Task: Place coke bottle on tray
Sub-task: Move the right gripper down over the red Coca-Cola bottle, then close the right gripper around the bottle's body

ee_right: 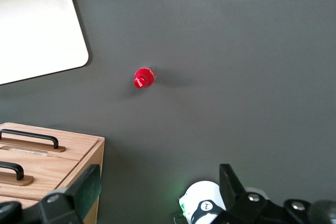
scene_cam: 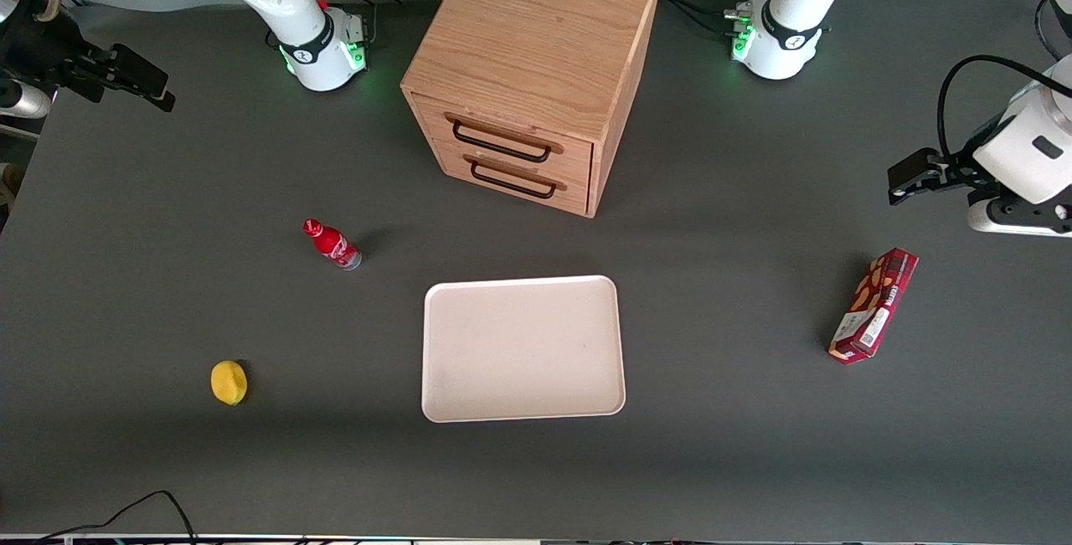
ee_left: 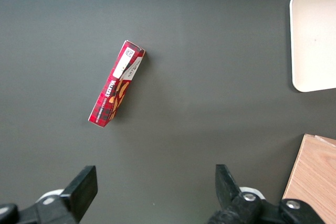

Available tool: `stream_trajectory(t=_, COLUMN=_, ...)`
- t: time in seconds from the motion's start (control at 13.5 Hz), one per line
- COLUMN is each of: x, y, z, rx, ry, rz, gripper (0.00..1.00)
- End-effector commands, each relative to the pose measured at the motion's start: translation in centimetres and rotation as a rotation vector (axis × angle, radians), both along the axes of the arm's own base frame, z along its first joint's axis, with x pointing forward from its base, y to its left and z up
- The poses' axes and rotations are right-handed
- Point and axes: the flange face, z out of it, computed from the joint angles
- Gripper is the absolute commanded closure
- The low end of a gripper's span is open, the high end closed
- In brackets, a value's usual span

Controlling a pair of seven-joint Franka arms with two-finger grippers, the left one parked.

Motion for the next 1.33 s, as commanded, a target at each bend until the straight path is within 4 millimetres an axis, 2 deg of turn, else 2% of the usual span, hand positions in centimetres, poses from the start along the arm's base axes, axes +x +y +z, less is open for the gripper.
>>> stream_trajectory(t=0.0, x=-0.2, y=-1.0, z=0.8, rx=0.008, ry=0.013, rz=-0.016, gripper=0.0)
stream_trajectory(t=0.22, x=0.0, y=-0.6, z=-0.1, rx=0.009, ry=0.04, rz=0.007, gripper=0.0)
stream_trajectory(t=0.37, x=0.7, y=1.0, z=-4.4, rx=0.021, ry=0.072, rz=0.021, gripper=0.0)
stream_trajectory(t=0.59, x=1.9, y=3.5, z=-13.3, rx=0.028, ry=0.043, rz=0.017, gripper=0.0)
stream_trajectory(t=0.74, x=2.0, y=5.1, z=-18.8, rx=0.022, ry=0.007, rz=0.002, gripper=0.0)
stream_trajectory(t=0.89, x=1.4, y=5.7, z=-24.7, rx=0.023, ry=-0.032, rz=0.013, gripper=0.0)
stream_trajectory(t=1.04, x=1.6, y=5.5, z=-28.6, rx=0.022, ry=-0.042, rz=0.012, gripper=0.0)
stream_trajectory(t=1.26, x=1.5, y=5.3, z=-32.0, rx=0.028, ry=-0.074, rz=0.011, gripper=0.0)
